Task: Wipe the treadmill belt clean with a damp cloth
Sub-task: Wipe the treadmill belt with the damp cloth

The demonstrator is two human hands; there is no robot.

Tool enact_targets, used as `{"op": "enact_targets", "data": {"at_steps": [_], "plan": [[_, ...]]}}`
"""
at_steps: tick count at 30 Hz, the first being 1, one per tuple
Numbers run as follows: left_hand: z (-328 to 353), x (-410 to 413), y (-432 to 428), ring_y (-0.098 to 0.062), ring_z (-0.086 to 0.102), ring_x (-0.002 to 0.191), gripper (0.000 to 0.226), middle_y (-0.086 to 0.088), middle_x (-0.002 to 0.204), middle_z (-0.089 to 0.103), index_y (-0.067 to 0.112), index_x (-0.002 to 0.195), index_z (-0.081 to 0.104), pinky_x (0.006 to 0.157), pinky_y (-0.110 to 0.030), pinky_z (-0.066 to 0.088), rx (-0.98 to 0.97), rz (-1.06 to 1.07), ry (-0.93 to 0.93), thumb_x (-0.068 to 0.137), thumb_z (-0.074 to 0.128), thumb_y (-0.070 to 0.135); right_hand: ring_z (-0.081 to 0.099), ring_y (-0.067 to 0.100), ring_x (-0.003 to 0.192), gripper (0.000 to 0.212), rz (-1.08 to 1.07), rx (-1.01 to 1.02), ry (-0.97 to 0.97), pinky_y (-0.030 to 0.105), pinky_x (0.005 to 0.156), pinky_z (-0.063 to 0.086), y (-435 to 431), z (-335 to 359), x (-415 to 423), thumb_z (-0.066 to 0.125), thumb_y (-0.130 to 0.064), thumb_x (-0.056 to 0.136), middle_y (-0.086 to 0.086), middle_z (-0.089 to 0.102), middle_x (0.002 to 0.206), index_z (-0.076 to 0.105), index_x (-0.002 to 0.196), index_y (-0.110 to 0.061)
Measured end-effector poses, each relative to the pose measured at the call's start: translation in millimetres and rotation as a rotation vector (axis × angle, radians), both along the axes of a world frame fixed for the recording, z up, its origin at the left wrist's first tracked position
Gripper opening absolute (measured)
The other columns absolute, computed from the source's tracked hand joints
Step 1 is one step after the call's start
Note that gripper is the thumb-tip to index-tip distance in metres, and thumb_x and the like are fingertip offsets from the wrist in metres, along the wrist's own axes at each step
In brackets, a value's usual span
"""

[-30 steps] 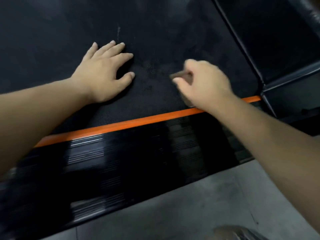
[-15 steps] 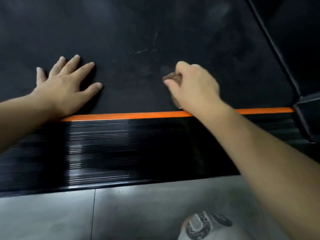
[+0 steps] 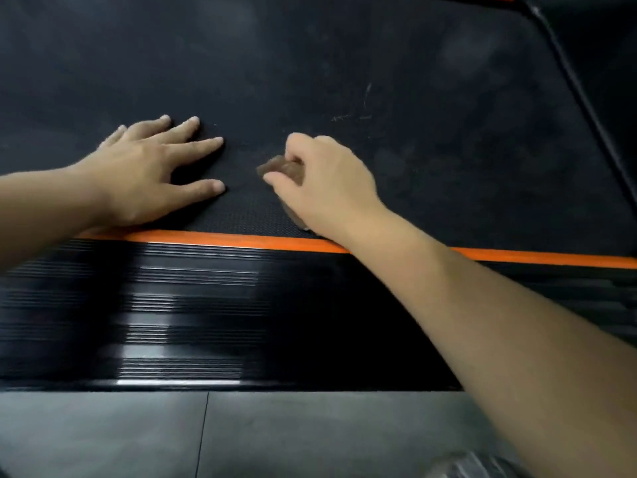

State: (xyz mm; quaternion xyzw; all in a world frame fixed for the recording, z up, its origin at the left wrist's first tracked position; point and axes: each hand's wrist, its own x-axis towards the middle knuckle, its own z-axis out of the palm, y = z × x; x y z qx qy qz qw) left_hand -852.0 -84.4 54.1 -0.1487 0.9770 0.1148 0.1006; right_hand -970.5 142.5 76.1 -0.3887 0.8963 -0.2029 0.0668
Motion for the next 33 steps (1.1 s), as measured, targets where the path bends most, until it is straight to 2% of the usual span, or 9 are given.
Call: {"op": "enact_targets", "data": {"at_steps": [3,7,13,17,21,23,26,29,33], "plan": [[-5,5,-35,-0.013,0.009,0.155,0.068,0.017,0.167,0.011,0.077,0.136,0.010,0.124,-0.054,0.010,-0.002,-0.108,0.070,0.072,0.016,0.099,0.055,0.025,0.087,0.023,-0.183,0.087,0.129,0.033,0.067,0.036,40,0,-32,0.057,-0.052,0.092,0.001,0.058,0.099,0.046,0.089,-0.031],[-18,13,-45,-0.014,-0.005,0.155,0.088,0.014,0.168,0.002,0.057,0.153,0.015,0.122,-0.051,-0.005,-0.012,-0.073,0.076,0.074,0.012,0.095,0.059,0.035,0.098,0.028,-0.608,0.160,0.149,0.036,0.073,0.036,60,3,-51,0.053,-0.050,0.094,0.012,0.063,0.112,0.055,0.105,-0.023],[-14,16,-42,-0.012,-0.011,0.155,0.090,0.013,0.169,-0.001,0.053,0.156,0.013,0.123,-0.048,-0.011,0.029,-0.063,0.101,0.075,0.011,0.092,0.053,0.024,0.082,0.028,-0.213,0.152,0.035,0.033,0.066,0.037,-26,-2,34,0.052,-0.052,0.096,0.000,0.054,0.096,0.042,0.093,-0.026],[-13,18,-44,-0.013,-0.009,0.155,0.093,0.011,0.169,0.001,0.049,0.157,0.016,0.124,-0.049,-0.009,0.039,-0.093,0.109,0.075,0.010,0.091,0.060,0.037,0.095,0.027,-0.445,0.360,0.179,0.036,0.068,0.037,43,14,-8,0.051,-0.052,0.095,0.008,0.061,0.102,0.043,0.093,-0.026],[-12,18,-44,-0.011,-0.009,0.155,0.094,0.011,0.169,0.001,0.046,0.158,0.016,0.124,-0.047,-0.009,0.036,-0.085,0.111,0.074,0.011,0.089,0.058,0.044,0.106,0.032,-0.761,0.411,0.177,0.039,0.074,0.034,75,18,-20,0.049,-0.044,0.098,0.022,0.061,0.116,0.050,0.115,-0.017],[-11,17,-49,-0.010,-0.009,0.155,0.097,0.012,0.169,0.001,0.043,0.159,0.015,0.125,-0.044,-0.008,0.057,-0.101,0.112,0.073,0.012,0.089,0.059,0.043,0.108,0.035,-0.730,0.371,0.160,0.039,0.074,0.033,36,11,-5,0.050,-0.045,0.098,0.021,0.061,0.118,0.051,0.119,-0.018],[-9,19,-72,-0.016,0.000,0.156,0.108,0.004,0.169,0.007,0.036,0.159,0.023,0.126,-0.043,0.003,0.019,-0.134,0.136,0.070,0.009,0.096,0.058,0.034,0.091,0.031,-0.420,0.223,0.093,0.034,0.069,0.034,-45,-2,42,0.050,-0.048,0.098,0.009,0.060,0.109,0.049,0.115,-0.021],[-13,31,-112,-0.022,0.003,0.156,0.101,0.004,0.170,0.009,0.046,0.157,0.021,0.123,-0.051,0.001,-0.069,0.028,0.100,0.069,0.009,0.096,0.047,0.023,0.080,0.025,-0.223,0.180,0.121,0.034,0.065,0.034,-77,-1,59,0.050,-0.049,0.098,0.000,0.051,0.097,0.041,0.099,-0.025],[-22,47,-147,-0.016,0.000,0.156,0.095,0.009,0.170,0.006,0.050,0.157,0.016,0.122,-0.056,0.000,-0.070,0.081,0.098,0.073,0.005,0.095,0.059,0.036,0.095,0.026,-0.418,0.221,0.206,0.036,0.069,0.035,-36,3,-5,0.053,-0.050,0.096,0.012,0.063,0.107,0.050,0.098,-0.024]]}}
